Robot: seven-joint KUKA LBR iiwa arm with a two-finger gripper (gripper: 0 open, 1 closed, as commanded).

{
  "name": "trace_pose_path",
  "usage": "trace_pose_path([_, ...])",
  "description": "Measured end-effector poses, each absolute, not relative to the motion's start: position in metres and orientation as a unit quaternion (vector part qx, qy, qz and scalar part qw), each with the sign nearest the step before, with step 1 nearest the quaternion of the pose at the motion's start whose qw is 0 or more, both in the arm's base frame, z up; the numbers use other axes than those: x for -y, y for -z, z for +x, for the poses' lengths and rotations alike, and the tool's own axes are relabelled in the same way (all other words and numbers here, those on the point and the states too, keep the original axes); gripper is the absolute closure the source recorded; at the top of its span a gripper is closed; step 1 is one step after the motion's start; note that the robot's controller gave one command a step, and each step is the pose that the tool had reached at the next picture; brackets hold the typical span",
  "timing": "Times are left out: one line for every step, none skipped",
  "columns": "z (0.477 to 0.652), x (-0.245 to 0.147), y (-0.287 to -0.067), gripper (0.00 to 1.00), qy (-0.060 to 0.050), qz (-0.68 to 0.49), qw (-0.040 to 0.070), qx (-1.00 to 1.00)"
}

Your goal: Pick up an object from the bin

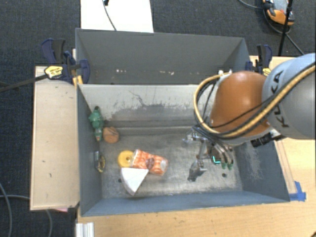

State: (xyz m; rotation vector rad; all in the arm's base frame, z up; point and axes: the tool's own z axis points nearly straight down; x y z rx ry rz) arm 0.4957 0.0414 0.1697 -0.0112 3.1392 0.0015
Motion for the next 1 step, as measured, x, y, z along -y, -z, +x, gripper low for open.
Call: trace_pose_path([0.5074, -0.0702, -0.1337, 0.00, 0.000, -0.037, 0.004, -0.999])
